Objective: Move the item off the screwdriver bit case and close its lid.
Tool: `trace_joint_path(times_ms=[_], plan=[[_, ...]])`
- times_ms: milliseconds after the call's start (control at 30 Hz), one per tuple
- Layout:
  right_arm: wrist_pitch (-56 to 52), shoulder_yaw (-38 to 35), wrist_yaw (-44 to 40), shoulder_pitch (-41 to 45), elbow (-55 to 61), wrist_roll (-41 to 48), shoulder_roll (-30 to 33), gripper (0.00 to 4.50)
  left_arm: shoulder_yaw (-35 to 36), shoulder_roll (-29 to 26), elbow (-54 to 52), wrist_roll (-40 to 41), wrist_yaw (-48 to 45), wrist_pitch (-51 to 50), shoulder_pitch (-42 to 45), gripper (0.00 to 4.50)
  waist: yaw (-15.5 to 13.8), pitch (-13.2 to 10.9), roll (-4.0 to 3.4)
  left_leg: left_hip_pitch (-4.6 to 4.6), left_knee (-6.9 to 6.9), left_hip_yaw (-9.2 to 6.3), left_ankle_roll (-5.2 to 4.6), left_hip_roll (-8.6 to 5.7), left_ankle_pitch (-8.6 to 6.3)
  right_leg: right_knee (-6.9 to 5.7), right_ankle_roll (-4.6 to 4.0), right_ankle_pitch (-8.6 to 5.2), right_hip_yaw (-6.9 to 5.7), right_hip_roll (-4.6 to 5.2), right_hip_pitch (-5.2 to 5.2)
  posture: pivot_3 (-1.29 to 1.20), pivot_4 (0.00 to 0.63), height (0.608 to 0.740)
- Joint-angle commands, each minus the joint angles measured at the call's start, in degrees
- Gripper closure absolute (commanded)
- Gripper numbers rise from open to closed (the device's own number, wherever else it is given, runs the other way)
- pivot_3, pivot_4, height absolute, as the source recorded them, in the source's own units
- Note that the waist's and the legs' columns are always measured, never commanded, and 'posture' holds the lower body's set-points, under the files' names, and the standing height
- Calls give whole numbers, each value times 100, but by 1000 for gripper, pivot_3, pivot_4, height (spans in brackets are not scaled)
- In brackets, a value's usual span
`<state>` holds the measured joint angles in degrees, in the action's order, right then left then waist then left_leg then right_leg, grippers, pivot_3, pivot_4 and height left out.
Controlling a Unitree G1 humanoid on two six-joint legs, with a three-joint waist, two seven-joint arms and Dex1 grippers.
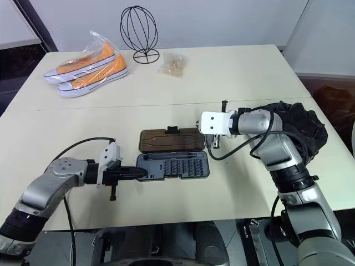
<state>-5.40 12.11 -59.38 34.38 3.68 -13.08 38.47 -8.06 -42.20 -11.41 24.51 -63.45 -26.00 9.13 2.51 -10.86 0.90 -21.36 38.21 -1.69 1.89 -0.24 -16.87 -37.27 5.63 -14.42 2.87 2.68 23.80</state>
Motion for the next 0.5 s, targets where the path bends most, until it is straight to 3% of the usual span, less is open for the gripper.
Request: trace_joint_path(times_ms=[33, 167, 300, 400, 500], plan=[[-247, -208, 147, -32, 457, 115, 83, 4500, 25, -33, -29, 58, 10, -239, -131, 3959, 1, 0, 0, 0, 0, 0, 0, 0, 0, 0, 0, 0, 0, 0, 0, 0, 150, 740], [-539, -146, 69, 139, 232, 434, -94, 4500, 85, -35, -64, 72, 80, -277, -144, 2304, -9, 0, 0, 0, 0, 0, 0, 0, 0, 2, 0, 0, 0, 0, -2, 0, 150, 740], [-1181, -123, -265, 636, -374, 978, -397, 4500, 106, -12, -71, 95, 99, -319, -117, 2304, 5, 0, 0, 4, 0, 0, 0, 1, 0, 4, 0, 0, 0, 0, -5, 0, 150, 740], [-1215, 56, -505, 1058, -1103, 1049, -473, 3608, 140, -15, -105, 144, 97, -379, -94, 2253, -2, -1, 0, 2, 0, -1, 0, 2, 0, 5, 0, 0, -2, -1, -4, 0, 150, 740], [-1189, 238, -758, 1405, -1881, 1073, -576, 2169, 154, -27, -115, 180, 74, -402, -88, 2253, -3, -1, 0, 1, 0, -2, 0, 2, 0, 7, -1, 0, -3, 0, -5, 0, 150, 740]])
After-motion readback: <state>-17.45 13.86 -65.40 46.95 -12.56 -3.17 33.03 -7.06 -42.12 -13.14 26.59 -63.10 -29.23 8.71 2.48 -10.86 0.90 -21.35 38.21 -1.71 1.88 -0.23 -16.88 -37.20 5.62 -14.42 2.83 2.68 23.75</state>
